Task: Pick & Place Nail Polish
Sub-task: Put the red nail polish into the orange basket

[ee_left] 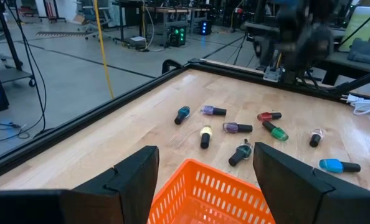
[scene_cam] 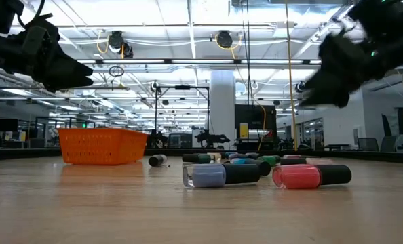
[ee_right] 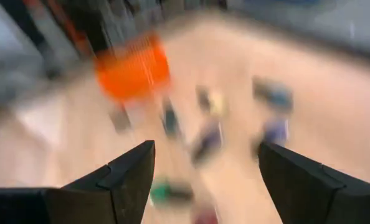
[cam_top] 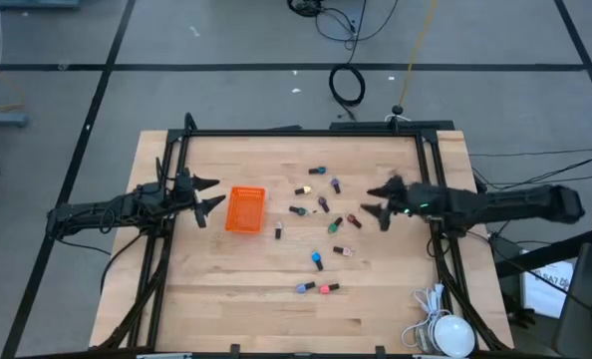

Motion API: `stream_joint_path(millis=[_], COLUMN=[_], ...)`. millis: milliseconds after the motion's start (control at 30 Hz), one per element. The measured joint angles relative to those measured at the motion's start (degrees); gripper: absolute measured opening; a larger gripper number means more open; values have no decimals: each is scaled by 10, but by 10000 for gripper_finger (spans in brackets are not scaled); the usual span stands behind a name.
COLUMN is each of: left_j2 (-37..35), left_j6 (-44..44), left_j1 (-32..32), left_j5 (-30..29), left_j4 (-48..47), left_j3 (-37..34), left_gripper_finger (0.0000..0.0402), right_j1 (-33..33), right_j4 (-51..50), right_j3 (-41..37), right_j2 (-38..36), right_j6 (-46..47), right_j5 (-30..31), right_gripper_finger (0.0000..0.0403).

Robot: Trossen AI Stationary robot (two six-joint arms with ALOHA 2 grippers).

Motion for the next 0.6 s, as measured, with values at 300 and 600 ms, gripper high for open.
stream_joint_path(millis=[300, 600], left_j2=[0, 0], left_j6=[0, 0], left_j1=[0, 0], left_j5=[0, 0], left_j4=[1, 0], left_j3=[0, 0], left_gripper_finger=[258, 257], right_j1=[58, 74], right_j4=[-6, -5], right_j3=[63, 65], right_j2=[256, 340], right_j6=[0, 0], right_j5=[1, 16], right_gripper_finger=[270, 270])
